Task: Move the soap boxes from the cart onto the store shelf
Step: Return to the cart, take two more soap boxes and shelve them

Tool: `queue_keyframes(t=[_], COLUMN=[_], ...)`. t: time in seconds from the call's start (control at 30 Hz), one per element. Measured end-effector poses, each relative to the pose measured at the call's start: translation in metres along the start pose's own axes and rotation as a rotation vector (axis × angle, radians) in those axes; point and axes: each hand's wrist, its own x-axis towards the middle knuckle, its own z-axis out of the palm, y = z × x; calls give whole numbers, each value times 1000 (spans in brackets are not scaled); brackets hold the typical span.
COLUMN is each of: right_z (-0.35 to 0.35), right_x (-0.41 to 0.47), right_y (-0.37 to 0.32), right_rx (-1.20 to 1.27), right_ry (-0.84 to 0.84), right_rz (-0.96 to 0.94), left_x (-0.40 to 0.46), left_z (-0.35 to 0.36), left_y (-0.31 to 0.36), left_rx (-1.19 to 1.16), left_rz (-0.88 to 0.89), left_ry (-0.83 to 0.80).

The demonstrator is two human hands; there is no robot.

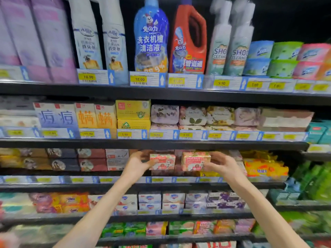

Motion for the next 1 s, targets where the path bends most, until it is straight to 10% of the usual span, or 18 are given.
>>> queue_keyframes(t=[1.0], right_z=[34], right_x=[54], right_y=[32], right_rx=[-91], right_ry=[113], right_rz=[163], left_x=[30], left_z=[45], left_y=[-23], left_rx=[151], left_rz=[-143], left_ry=[270])
